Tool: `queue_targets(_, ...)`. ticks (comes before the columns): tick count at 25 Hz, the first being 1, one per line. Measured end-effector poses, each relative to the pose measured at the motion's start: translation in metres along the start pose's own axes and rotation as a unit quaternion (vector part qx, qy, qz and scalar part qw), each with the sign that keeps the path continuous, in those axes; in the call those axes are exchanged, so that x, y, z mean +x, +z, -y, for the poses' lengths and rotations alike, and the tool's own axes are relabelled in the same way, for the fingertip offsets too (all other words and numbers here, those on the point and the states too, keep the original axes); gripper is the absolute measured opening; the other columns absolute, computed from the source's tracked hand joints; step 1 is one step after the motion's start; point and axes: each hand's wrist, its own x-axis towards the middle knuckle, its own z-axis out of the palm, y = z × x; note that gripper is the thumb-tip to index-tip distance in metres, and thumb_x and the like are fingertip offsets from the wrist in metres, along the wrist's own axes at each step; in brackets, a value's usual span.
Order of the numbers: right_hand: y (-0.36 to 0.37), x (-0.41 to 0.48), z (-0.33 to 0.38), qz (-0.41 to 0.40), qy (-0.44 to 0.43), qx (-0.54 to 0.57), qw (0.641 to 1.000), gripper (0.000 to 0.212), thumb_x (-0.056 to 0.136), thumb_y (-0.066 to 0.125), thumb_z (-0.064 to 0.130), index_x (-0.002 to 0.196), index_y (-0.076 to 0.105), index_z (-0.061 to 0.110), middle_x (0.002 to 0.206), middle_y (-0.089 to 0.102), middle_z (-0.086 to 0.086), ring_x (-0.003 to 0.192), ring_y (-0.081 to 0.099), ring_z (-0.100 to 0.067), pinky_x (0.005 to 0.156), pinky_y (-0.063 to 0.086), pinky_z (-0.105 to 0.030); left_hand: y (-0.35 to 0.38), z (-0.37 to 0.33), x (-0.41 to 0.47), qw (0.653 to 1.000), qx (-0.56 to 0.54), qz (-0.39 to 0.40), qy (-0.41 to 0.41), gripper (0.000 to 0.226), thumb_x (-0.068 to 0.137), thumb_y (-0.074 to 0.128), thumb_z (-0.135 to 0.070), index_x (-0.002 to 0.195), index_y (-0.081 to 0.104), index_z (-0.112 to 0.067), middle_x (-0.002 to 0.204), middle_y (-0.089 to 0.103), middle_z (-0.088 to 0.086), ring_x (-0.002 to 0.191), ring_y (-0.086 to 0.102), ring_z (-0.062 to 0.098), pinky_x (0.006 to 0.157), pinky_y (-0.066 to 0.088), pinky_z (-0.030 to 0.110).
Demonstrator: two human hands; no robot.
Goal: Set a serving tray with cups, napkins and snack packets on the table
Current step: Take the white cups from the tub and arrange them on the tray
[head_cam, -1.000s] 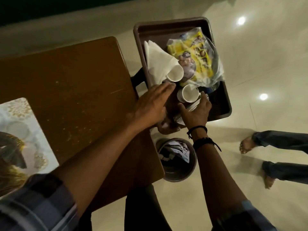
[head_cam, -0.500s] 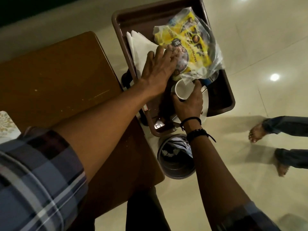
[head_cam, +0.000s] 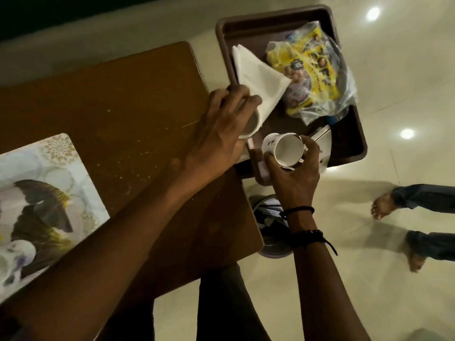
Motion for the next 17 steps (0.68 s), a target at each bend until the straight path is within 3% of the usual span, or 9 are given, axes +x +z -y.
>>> queue_targets(3,0.013,-0.042,0.016,0.042,-0.018,-0.009,0.999,0.059,0.07,0.081,0.031,0.118,0.048,0.021,0.113,0.058,0.006,0.103,0.06,-0.015,0.087,0.055,-0.041,-0.016,0.027,-0.055,0.998,-0.028,0.008,-0.049,0.064,0.075,0.072,-0.005,0.132,0.046,-0.016,0.14,0.043,0.008,0.122,0.044,0.028,0.092,0.041,0.028)
queue_targets(8,0.05,-0.104,0.04,0.111,-0.057,-0.007,0.992,0.055,0.069,0.08,0.03,0.114,0.049,0.024,0.113,0.061,0.0,0.102,0.061,-0.017,0.086,0.055,-0.04,-0.041,0.063,-0.138,0.989,-0.052,-0.004,-0.142,0.066,0.077,0.073,-0.006,0.135,0.044,-0.019,0.144,0.039,0.005,0.128,0.04,0.026,0.097,0.045,0.033)
queue_targets(11,0.077,-0.137,0.057,0.166,-0.094,-0.013,0.982,0.061,0.068,0.082,0.025,0.118,0.048,0.021,0.118,0.059,0.001,0.107,0.06,-0.017,0.083,0.053,-0.016,-0.058,0.085,-0.187,0.978,-0.057,-0.03,-0.197,0.07,0.078,0.073,-0.007,0.139,0.041,-0.018,0.145,0.038,0.006,0.128,0.041,0.027,0.095,0.046,0.037)
queue_targets(12,0.088,-0.151,0.064,0.184,-0.111,-0.021,0.976,0.064,0.067,0.083,0.023,0.121,0.048,0.018,0.12,0.057,0.001,0.108,0.058,-0.016,0.083,0.053,-0.015,-0.065,0.095,-0.205,0.973,-0.065,-0.039,-0.218,0.072,0.078,0.072,-0.006,0.141,0.039,-0.017,0.146,0.038,0.007,0.129,0.04,0.027,0.096,0.045,0.038)
queue_targets(15,0.12,-0.188,0.085,0.231,-0.136,-0.036,0.963,0.068,0.068,0.084,0.023,0.124,0.047,0.014,0.124,0.056,-0.001,0.111,0.055,-0.015,0.088,0.055,-0.038,-0.08,0.124,-0.254,0.959,-0.082,-0.065,-0.263,0.075,0.077,0.071,-0.001,0.142,0.037,-0.014,0.146,0.039,0.01,0.132,0.04,0.029,0.101,0.044,0.041)
queue_targets(17,0.139,-0.207,0.094,0.254,-0.152,-0.035,0.955,0.068,0.068,0.084,0.024,0.124,0.048,0.013,0.124,0.057,-0.003,0.11,0.055,-0.015,0.088,0.055,-0.036,-0.087,0.142,-0.282,0.952,-0.068,-0.085,-0.286,0.074,0.075,0.072,0.001,0.14,0.04,-0.012,0.145,0.042,0.011,0.131,0.042,0.031,0.101,0.044,0.041)
